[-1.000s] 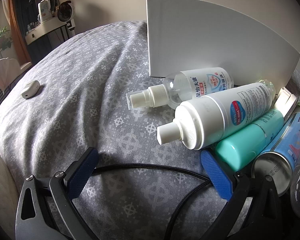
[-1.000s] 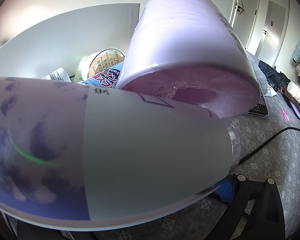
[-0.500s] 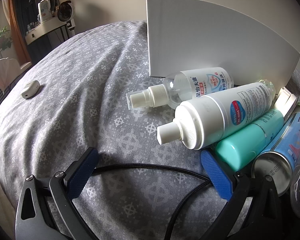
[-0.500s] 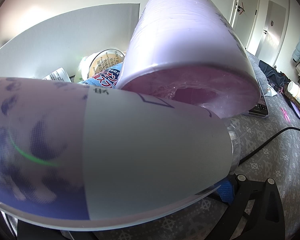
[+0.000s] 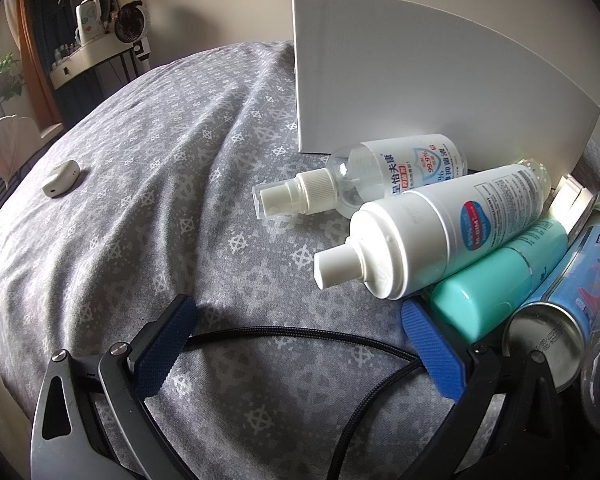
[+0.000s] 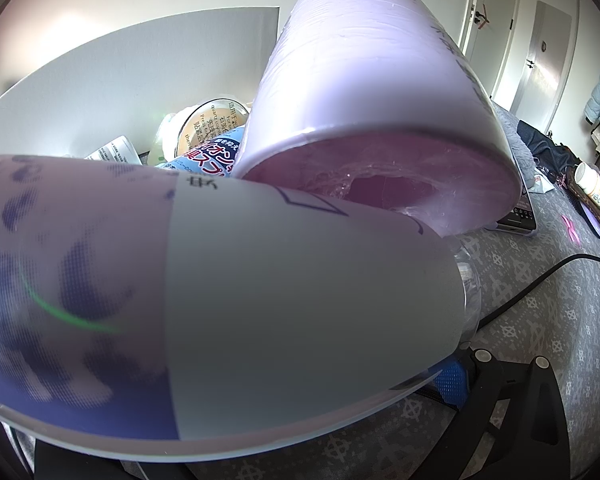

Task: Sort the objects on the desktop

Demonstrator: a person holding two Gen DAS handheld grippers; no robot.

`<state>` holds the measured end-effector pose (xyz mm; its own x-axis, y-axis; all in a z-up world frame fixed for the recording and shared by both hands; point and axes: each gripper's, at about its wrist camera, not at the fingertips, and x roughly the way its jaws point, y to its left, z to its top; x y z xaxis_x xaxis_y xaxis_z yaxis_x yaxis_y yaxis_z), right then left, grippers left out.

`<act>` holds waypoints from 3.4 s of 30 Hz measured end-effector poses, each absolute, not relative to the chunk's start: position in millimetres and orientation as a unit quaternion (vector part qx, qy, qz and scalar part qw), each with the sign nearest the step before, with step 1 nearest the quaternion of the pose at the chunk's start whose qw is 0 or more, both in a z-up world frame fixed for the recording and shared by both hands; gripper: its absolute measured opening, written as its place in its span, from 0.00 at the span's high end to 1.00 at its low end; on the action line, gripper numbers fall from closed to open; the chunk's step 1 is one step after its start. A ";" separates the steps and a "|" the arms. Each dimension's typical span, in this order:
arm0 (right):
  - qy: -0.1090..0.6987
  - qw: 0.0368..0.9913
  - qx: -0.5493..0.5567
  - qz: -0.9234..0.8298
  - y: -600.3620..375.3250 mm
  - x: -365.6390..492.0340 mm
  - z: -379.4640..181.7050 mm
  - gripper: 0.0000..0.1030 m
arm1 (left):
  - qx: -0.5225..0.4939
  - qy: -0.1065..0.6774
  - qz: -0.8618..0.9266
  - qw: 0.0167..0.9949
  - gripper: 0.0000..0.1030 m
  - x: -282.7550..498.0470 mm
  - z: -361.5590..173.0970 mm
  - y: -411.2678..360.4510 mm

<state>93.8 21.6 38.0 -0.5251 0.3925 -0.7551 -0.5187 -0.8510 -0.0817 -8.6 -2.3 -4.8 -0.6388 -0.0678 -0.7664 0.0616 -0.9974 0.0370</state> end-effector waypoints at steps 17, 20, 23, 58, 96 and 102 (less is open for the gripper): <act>0.077 0.262 -0.412 0.870 21.6 92.3 37.7 0.00 | 0.423 -0.003 -0.905 0.036 0.00 -8.6 -4.6 -2.3; 0.077 0.261 -0.411 0.870 20.7 90.6 38.0 0.00 | 0.423 -0.003 -0.905 0.036 0.00 -8.6 -4.5 -2.4; 0.077 0.261 -0.411 0.870 20.6 90.5 36.9 0.00 | 0.423 -0.004 -0.905 0.036 0.00 -8.6 -4.6 -2.3; 0.078 0.261 -0.410 0.871 28.1 103.2 35.2 0.00 | 0.423 -0.003 -0.905 0.036 0.00 -8.7 -4.5 -2.5; 0.080 0.226 -0.413 0.878 37.2 104.1 40.0 0.00 | 0.466 -0.005 -0.884 -0.038 0.00 -9.8 4.8 -14.8; 0.138 0.224 -0.403 0.877 45.9 121.9 51.7 0.00 | 0.450 0.028 -0.891 -0.063 0.01 20.5 61.0 -53.3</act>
<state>121.9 45.9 51.7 -0.5746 0.2818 -0.7684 -0.5038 -0.8617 0.0607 20.5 -53.3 61.0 -0.5877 0.1363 -0.7976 -0.0867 -0.9906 -0.1054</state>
